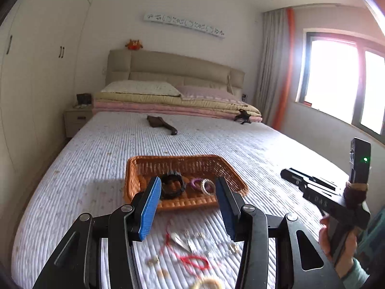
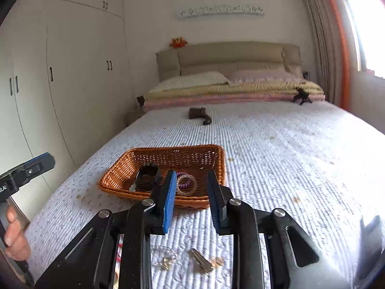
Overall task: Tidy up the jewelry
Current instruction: 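Move both tools back toward the cream hair tie and silver hair clip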
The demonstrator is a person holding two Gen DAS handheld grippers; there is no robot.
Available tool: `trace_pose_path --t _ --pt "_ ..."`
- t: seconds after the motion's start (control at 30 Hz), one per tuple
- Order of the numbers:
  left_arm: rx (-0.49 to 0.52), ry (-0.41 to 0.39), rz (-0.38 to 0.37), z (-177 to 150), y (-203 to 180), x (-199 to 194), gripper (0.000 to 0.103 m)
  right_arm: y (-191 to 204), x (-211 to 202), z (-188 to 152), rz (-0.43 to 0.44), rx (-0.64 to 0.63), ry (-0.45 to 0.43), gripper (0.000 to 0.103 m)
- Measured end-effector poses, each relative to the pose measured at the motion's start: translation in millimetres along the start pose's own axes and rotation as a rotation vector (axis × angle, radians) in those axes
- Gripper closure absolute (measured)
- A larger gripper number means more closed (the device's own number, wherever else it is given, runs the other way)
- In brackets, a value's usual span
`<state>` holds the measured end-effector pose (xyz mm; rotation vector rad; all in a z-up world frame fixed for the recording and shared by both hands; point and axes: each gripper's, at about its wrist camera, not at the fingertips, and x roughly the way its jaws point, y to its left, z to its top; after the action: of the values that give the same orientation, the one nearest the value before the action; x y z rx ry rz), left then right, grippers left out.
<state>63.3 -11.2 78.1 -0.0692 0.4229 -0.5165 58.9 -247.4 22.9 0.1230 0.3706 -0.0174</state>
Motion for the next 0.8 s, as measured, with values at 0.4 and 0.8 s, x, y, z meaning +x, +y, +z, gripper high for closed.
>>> trace_pose_path --t 0.4,0.8 --pt "-0.090 0.202 0.029 -114 8 18 0.055 -30 30 -82 -0.004 0.104 0.207 0.075" --pt "-0.083 0.342 0.025 -139 3 47 0.055 -21 59 -106 -0.035 0.036 0.336 0.044"
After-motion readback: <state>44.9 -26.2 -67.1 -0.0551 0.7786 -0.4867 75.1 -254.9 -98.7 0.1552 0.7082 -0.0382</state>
